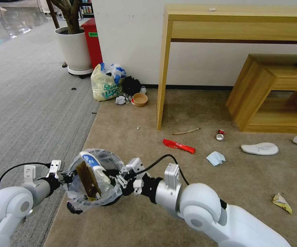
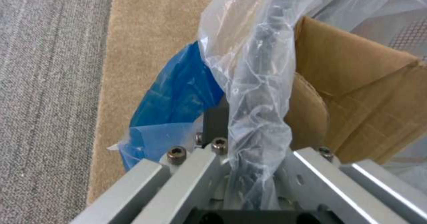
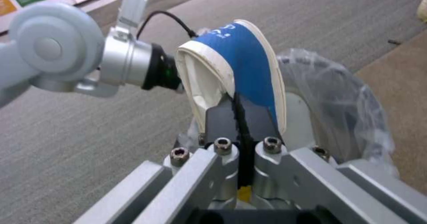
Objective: Pick up the trash bin and place the garbage on the floor into it.
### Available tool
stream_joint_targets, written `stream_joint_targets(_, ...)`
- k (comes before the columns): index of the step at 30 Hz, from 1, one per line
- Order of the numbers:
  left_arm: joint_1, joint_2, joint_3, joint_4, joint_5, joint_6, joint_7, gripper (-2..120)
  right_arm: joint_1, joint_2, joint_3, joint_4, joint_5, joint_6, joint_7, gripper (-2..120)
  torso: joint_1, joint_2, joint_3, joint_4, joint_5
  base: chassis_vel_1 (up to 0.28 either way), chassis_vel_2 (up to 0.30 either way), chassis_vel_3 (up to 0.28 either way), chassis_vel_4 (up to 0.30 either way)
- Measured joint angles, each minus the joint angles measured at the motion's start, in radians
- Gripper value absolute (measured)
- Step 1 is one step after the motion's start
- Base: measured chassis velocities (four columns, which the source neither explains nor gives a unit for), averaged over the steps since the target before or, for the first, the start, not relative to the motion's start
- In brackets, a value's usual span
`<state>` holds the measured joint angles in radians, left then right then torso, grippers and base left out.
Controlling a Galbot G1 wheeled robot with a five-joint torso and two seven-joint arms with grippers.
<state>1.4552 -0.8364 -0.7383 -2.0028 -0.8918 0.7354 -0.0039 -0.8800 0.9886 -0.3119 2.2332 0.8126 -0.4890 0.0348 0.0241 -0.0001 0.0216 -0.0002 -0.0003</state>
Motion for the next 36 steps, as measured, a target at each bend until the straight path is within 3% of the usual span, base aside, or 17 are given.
stream_joint_targets(8,0.019,0.001,-0.02,-0.02,-0.001,0.0,0.003,0,0.0,0.016,-0.003,-0.046,-0.049,0.0,0.023,0,0.0,0.0,0.0,0.0001,0.0,0.0,0.0,0.0,0.0)
stream_joint_targets(13,0.029,0.002,-0.028,-0.031,-0.001,0.0,0.006,0,0.0,0.035,-0.015,-0.076,-0.075,-0.007,0.03,21,0.0,0.0,0.0,0.0002,-0.0001,0.0,0.0,0.0,0.0)
stream_joint_targets(15,0.031,0.002,-0.029,-0.033,-0.001,0.0,0.007,0,0.0,0.038,-0.017,-0.081,-0.081,-0.007,0.03,22,0.0,0.0,0.0,0.0002,-0.0001,0.0,0.0,0.0,0.0)
stream_joint_targets(16,0.035,-0.002,-0.032,-0.037,0.0,0.0,0.008,0,0.0,0.05,-0.021,-0.088,-0.088,-0.007,0.03,30,0.0,0.0,0.0,0.0001,0.0,0.0,0.0,0.0,0.0)
stream_joint_targets(22,0.043,-0.009,-0.038,-0.04,0.003,0.0,0.008,0,0.009,0.073,-0.016,-0.099,-0.097,0.002,0.034,47,0.0,0.0,0.0,0.0002,-0.0002,0.0,0.0,0.0,0.0)
stream_joint_targets(25,0.051,-0.014,-0.049,-0.041,0.005,0.0,0.013,0,0.012,0.091,0.022,-0.103,-0.114,0.013,0.033,64,0.0,0.0,0.0,0.0002,-0.0001,0.0,0.0,0.0,0.0)
stream_joint_targets(26,0.051,-0.014,-0.049,-0.041,0.005,0.0,0.013,0,0.012,0.091,0.022,-0.103,-0.114,0.013,0.033,64,0.0,0.0,0.0,0.0002,-0.0001,0.0,0.0,0.0,0.0)
stream_joint_targets(29,0.069,-0.018,-0.057,-0.042,0.023,0.0,0.026,0,-0.014,0.1,0.13,-0.139,-0.254,0.051,-0.029,78,0.0,0.0,0.0,0.0003,0.0,0.0,0.0,0.0,0.0)
stream_joint_targets(31,0.071,-0.019,-0.058,-0.042,0.026,0.0,0.028,0,-0.019,0.099,0.143,-0.144,-0.268,0.056,-0.036,80,0.0,0.0,0.0,0.0003,0.0,0.0,0.0,0.0,0.0)
stream_joint_targets(33,0.08,-0.023,-0.063,-0.045,0.03,0.0,0.033,0,-0.053,0.086,0.209,-0.171,-0.333,0.09,-0.048,92,0.0,0.0,0.0,0.0,0.0,0.0,0.0,0.0,0.0)
stream_joint_targets(36,0.086,-0.029,-0.069,-0.046,0.036,0.0,0.037,0,-0.095,0.075,0.261,-0.19,-0.37,0.122,-0.027,99,0.0,0.0,0.0,0.0,0.0001,0.0,0.0,0.0,0.0)
